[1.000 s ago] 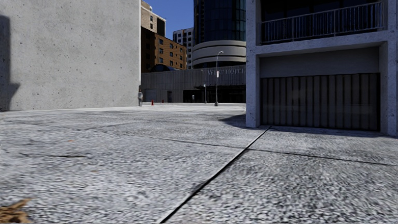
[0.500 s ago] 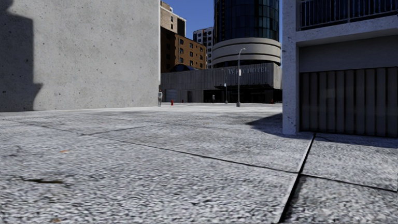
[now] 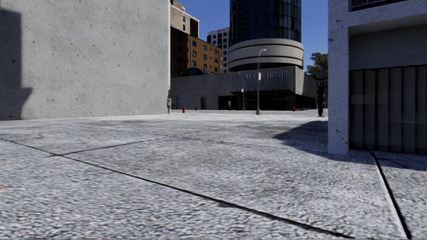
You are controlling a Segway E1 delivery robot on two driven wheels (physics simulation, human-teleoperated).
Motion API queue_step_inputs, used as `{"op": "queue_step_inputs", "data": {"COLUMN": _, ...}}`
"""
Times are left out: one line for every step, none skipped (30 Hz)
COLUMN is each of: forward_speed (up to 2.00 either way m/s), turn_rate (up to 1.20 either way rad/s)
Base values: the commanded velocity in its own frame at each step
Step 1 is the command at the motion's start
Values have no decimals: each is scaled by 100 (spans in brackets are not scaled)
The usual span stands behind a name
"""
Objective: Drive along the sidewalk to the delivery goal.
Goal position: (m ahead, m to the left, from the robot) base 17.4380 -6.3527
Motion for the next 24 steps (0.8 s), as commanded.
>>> {"op": "queue_step_inputs", "data": {"forward_speed": 200, "turn_rate": 0}}
{"op": "queue_step_inputs", "data": {"forward_speed": 200, "turn_rate": 0}}
{"op": "queue_step_inputs", "data": {"forward_speed": 200, "turn_rate": 0}}
{"op": "queue_step_inputs", "data": {"forward_speed": 200, "turn_rate": 0}}
{"op": "queue_step_inputs", "data": {"forward_speed": 200, "turn_rate": 0}}
{"op": "queue_step_inputs", "data": {"forward_speed": 200, "turn_rate": 0}}
{"op": "queue_step_inputs", "data": {"forward_speed": 200, "turn_rate": 0}}
{"op": "queue_step_inputs", "data": {"forward_speed": 200, "turn_rate": 0}}
{"op": "queue_step_inputs", "data": {"forward_speed": 200, "turn_rate": 0}}
{"op": "queue_step_inputs", "data": {"forward_speed": 200, "turn_rate": 0}}
{"op": "queue_step_inputs", "data": {"forward_speed": 200, "turn_rate": 0}}
{"op": "queue_step_inputs", "data": {"forward_speed": 200, "turn_rate": 0}}
{"op": "queue_step_inputs", "data": {"forward_speed": 200, "turn_rate": 0}}
{"op": "queue_step_inputs", "data": {"forward_speed": 200, "turn_rate": 0}}
{"op": "queue_step_inputs", "data": {"forward_speed": 200, "turn_rate": 0}}
{"op": "queue_step_inputs", "data": {"forward_speed": 200, "turn_rate": 0}}
{"op": "queue_step_inputs", "data": {"forward_speed": 200, "turn_rate": 0}}
{"op": "queue_step_inputs", "data": {"forward_speed": 200, "turn_rate": 0}}
{"op": "queue_step_inputs", "data": {"forward_speed": 200, "turn_rate": 0}}
{"op": "queue_step_inputs", "data": {"forward_speed": 200, "turn_rate": 0}}
{"op": "queue_step_inputs", "data": {"forward_speed": 200, "turn_rate": 0}}
{"op": "queue_step_inputs", "data": {"forward_speed": 200, "turn_rate": 0}}
{"op": "queue_step_inputs", "data": {"forward_speed": 200, "turn_rate": 0}}
{"op": "queue_step_inputs", "data": {"forward_speed": 200, "turn_rate": 0}}
